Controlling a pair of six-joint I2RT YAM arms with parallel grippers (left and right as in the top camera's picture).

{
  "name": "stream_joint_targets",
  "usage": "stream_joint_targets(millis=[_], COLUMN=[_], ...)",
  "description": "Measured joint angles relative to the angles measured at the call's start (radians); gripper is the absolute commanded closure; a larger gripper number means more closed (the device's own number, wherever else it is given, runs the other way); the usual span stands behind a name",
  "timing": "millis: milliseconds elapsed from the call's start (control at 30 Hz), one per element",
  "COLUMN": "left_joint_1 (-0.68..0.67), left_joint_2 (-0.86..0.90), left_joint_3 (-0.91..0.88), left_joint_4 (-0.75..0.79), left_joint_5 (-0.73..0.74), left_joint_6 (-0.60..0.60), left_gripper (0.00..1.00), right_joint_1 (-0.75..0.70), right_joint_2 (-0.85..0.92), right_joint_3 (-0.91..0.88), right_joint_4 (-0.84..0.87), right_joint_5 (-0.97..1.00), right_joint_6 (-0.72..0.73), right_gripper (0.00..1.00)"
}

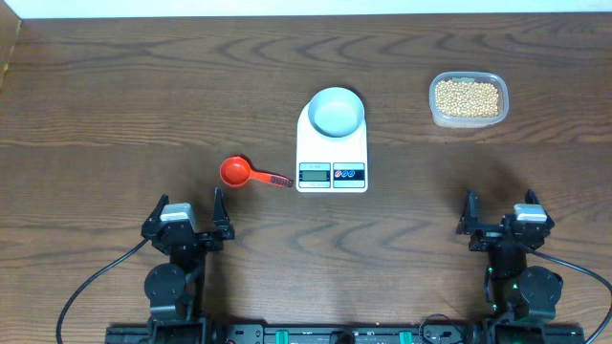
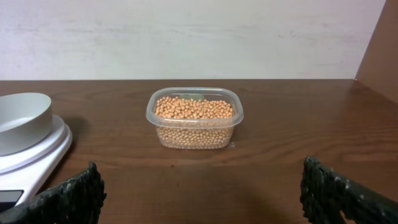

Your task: Scoop item into bowl and weigh 50g on scale

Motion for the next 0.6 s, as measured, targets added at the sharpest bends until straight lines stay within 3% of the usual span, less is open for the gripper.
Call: stream_joint_targets(millis=[600], left_joint_1=[0.000], left_joint_2=[0.000], left_joint_3=[0.000], left_joint_4=[0.000], left_joint_5=[0.000], left_joint_6=[0.000], left_gripper=[0.02], right_joint_1=[0.000], right_joint_2=[0.000], right_joint_3=[0.000], right_joint_4=[0.000], right_joint_5=[0.000], right_joint_6=[0.000], right_gripper=[0.01])
